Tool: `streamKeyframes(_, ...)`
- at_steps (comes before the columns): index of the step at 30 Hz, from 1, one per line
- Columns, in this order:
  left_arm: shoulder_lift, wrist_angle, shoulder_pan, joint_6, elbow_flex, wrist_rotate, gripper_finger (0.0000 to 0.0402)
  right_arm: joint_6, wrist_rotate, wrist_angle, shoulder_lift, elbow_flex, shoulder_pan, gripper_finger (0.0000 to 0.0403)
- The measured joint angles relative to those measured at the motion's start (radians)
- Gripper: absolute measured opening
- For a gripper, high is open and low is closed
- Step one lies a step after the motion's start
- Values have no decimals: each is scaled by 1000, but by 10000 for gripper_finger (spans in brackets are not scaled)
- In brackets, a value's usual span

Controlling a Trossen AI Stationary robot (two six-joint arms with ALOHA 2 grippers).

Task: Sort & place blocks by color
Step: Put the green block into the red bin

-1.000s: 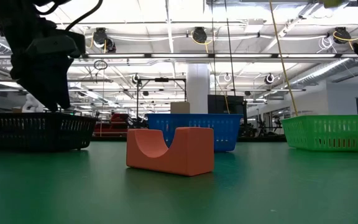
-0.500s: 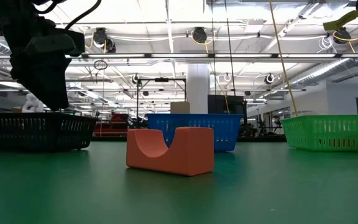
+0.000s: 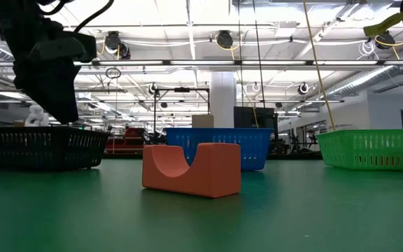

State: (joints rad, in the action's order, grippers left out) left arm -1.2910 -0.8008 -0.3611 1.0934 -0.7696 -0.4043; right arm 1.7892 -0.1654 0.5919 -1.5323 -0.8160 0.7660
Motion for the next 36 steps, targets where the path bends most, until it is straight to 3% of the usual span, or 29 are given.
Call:
streamKeyframes(4,17,75,0,-52,0,-11,212,-30,22,-16,50,5,-11,112)
streamKeyframes(11,54,305,0,-269,0,-19,209,-135,226,-69,191,3,-27,112)
streamKeyframes(16,54,581,-22,-679,0,-19,209,-329,473,-161,269,2,-58,112)
streamKeyframes(20,46,806,-47,-1043,0,-16,209,-549,551,-309,283,2,-124,112)
streamKeyframes(25,47,1010,-66,-1294,-1,-16,209,-804,499,-538,283,2,-227,112)
streamKeyframes(31,19,1121,-66,-1360,-1,25,209,-1092,357,-827,274,1,-358,112)
streamKeyframes(36,-32,1257,-65,-1442,-1,13,209,-1197,219,-1016,230,1,-458,112)
